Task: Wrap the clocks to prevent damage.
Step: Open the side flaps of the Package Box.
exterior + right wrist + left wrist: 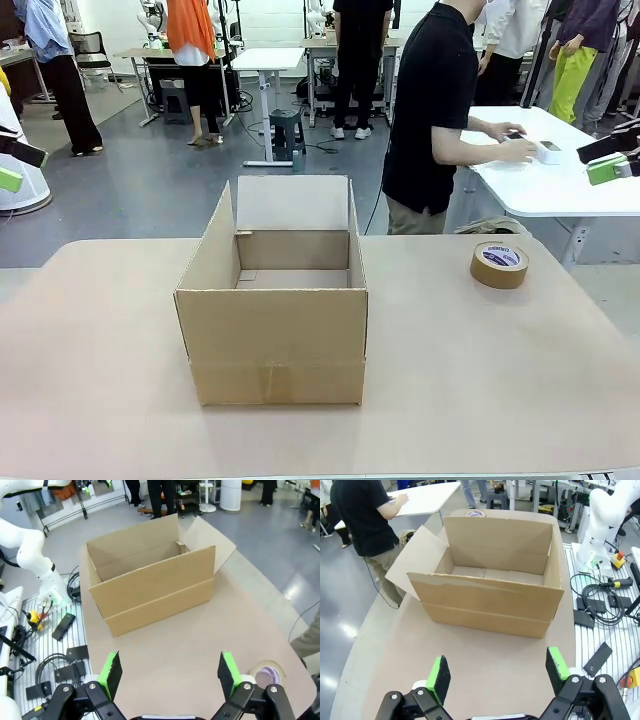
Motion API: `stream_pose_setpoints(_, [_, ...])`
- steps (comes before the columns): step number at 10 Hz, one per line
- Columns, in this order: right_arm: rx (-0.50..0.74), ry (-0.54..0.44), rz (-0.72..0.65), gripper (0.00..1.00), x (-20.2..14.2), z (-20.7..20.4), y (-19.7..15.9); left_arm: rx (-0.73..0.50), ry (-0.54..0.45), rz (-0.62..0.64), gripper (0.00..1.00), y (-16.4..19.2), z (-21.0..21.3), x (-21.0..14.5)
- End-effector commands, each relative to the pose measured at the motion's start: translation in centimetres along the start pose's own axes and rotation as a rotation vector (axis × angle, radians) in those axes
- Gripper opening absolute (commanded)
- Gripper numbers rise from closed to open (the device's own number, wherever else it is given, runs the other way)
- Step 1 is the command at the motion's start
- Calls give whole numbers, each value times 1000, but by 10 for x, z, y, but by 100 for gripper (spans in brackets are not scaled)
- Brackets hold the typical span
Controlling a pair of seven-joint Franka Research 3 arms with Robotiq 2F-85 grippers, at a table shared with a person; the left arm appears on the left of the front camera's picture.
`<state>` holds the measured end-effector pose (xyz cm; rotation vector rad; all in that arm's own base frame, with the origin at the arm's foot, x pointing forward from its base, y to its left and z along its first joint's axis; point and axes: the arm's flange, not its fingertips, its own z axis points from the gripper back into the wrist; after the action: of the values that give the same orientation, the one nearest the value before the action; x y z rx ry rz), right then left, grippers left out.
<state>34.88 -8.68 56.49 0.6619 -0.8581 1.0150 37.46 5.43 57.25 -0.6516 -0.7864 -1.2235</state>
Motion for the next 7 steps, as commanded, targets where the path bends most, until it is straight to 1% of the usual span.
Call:
stream_pose_setpoints(1, [16, -33, 9, 100, -3, 1, -4, -5, -29, -3, 100, 3, 1, -3])
stream_pose_setpoints(7, [16, -33, 9, 100, -3, 1, -4, -5, -29, -3, 100, 3, 1, -3])
